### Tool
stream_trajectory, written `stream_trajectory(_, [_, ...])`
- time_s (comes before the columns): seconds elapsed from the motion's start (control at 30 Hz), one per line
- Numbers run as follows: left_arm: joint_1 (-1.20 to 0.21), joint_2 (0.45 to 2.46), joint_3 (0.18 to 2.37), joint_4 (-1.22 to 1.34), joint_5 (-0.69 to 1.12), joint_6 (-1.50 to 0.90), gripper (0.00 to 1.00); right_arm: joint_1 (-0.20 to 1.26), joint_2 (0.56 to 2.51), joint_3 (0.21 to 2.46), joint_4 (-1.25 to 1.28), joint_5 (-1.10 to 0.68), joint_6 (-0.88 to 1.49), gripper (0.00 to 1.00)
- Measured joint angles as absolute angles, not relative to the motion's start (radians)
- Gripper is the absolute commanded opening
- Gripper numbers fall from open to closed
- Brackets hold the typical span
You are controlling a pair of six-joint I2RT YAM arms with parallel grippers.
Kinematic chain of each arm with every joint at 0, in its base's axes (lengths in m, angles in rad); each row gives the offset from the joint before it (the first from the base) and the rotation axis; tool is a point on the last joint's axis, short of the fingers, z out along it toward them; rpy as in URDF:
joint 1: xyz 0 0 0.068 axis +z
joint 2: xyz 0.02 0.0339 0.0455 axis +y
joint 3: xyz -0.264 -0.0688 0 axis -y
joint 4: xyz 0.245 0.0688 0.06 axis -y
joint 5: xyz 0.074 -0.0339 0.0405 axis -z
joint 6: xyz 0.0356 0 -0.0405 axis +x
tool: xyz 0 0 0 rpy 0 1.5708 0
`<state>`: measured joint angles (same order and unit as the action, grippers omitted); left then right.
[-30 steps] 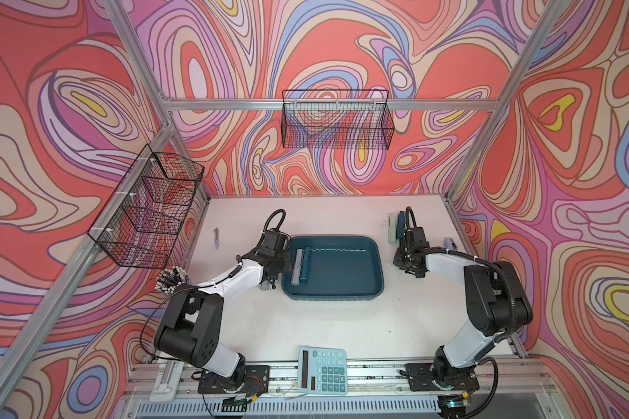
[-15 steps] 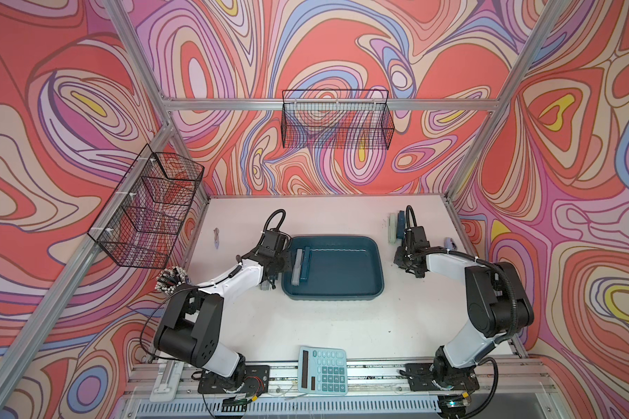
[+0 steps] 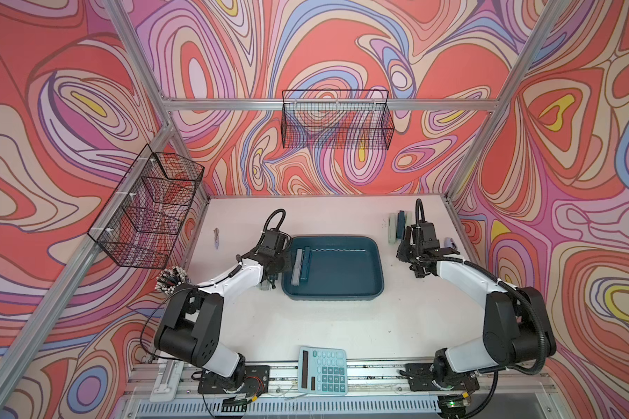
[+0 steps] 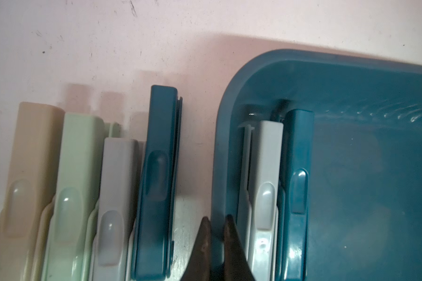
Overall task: Put the pruning pliers into the storage box
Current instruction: Pick up the pruning pliers from the center of the board, then place the pruning pliers in the storage box.
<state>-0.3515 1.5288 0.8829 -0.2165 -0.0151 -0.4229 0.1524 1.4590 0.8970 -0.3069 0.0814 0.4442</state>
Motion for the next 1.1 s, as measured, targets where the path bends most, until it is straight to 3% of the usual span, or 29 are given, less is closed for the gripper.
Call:
stream_trajectory(0.4, [-0.347, 1.541, 0.898, -0.224, 0.001, -0.424, 0.04, 0.440, 1.419, 0.949, -0.343, 0.096, 0.558, 0.24])
stream_trajectory(0.73, [-0.347, 1.536, 0.889, -0.214, 0.002, -0.432, 0.04, 0.686, 1.601, 1.033, -0.266, 0.098, 0.653, 0.24])
stream_trajectory(1.1, [-0.347, 1.522, 0.871, -0.201, 0.007, -0.448, 0.04, 0.770, 1.858, 1.074, -0.116, 0.067, 0.743, 0.24])
